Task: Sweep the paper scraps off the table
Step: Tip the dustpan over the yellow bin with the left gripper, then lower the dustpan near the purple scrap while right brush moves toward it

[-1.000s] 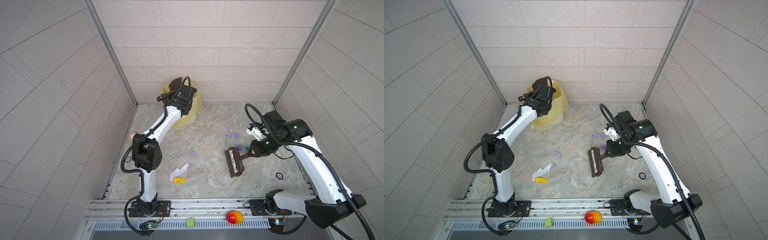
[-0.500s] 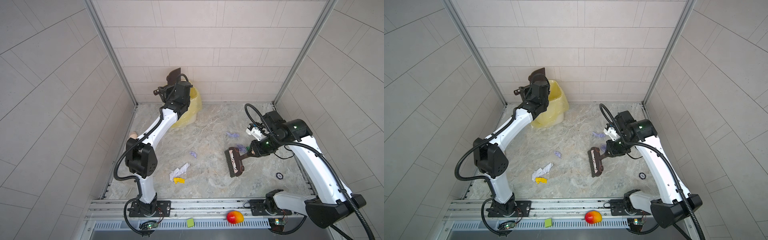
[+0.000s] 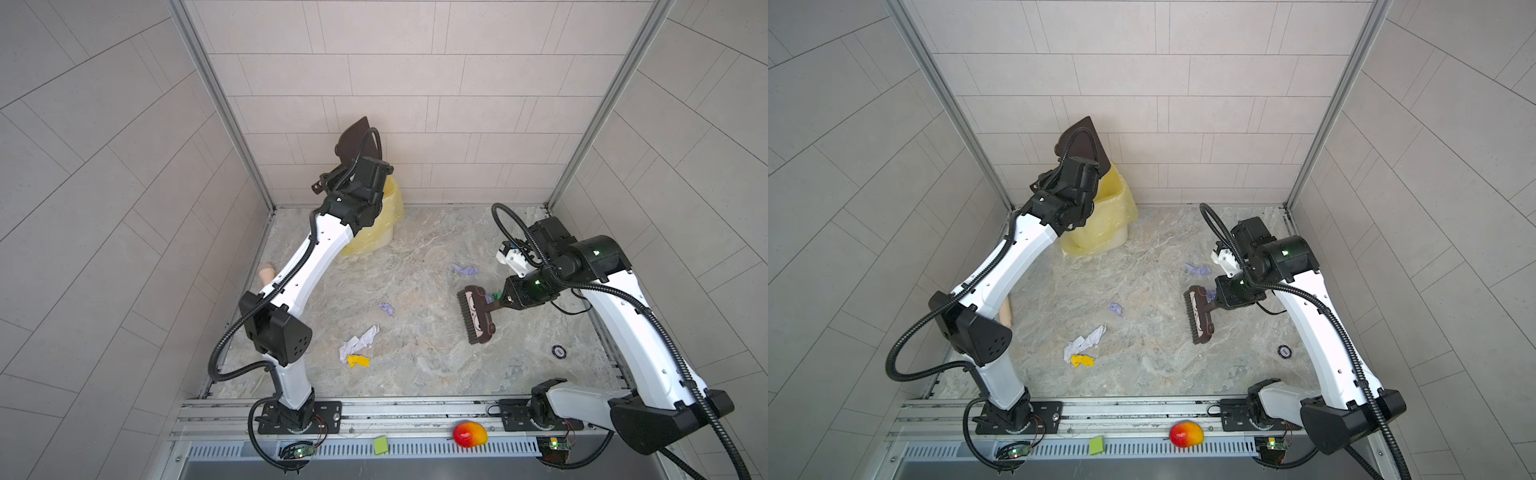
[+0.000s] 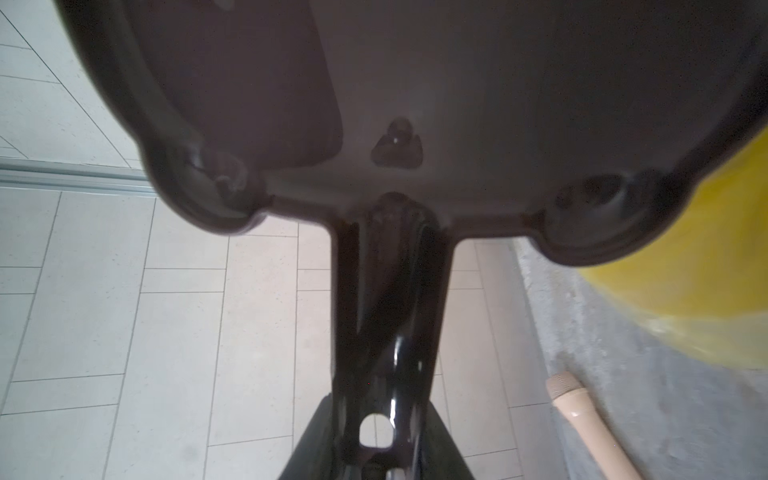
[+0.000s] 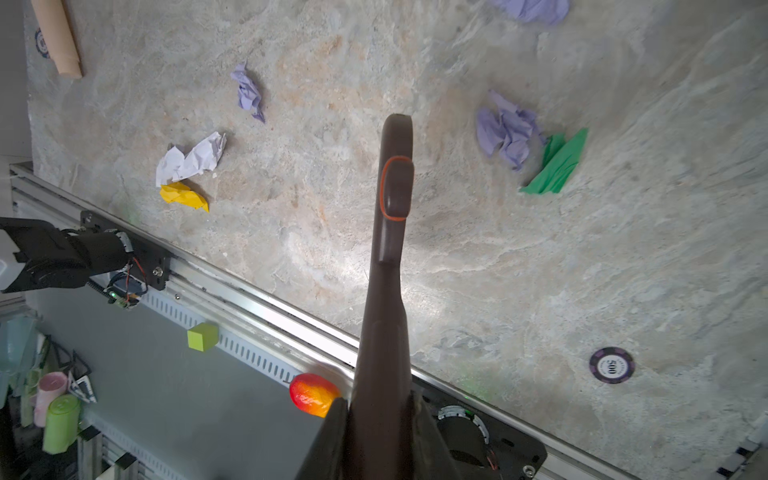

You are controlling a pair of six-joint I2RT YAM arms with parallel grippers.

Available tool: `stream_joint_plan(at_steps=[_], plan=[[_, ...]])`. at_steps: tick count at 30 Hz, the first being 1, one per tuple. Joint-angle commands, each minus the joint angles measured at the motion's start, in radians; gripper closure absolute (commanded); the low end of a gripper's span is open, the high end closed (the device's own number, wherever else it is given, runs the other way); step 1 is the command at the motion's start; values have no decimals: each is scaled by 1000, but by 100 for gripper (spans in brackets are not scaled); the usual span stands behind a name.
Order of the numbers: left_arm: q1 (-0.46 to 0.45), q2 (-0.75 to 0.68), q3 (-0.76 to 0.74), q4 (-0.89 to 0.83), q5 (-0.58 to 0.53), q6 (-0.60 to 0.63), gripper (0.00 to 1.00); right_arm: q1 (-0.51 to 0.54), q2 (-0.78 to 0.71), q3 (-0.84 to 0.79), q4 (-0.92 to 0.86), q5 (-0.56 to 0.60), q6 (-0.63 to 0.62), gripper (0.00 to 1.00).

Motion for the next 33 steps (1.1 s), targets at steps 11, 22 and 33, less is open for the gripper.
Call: stream_joint_plan(at_steps=[11,22,33], plan=[[-209,-102,-129,-392,372,-664,100,-1,125,182,148,374,-46,100],[-255,-195,-401,-449,735,-922,100,39,354,286,230,528,-150,100],[-353,-288,-621,-506,855,-1080,100,85,629,439,186,588,-219,100]])
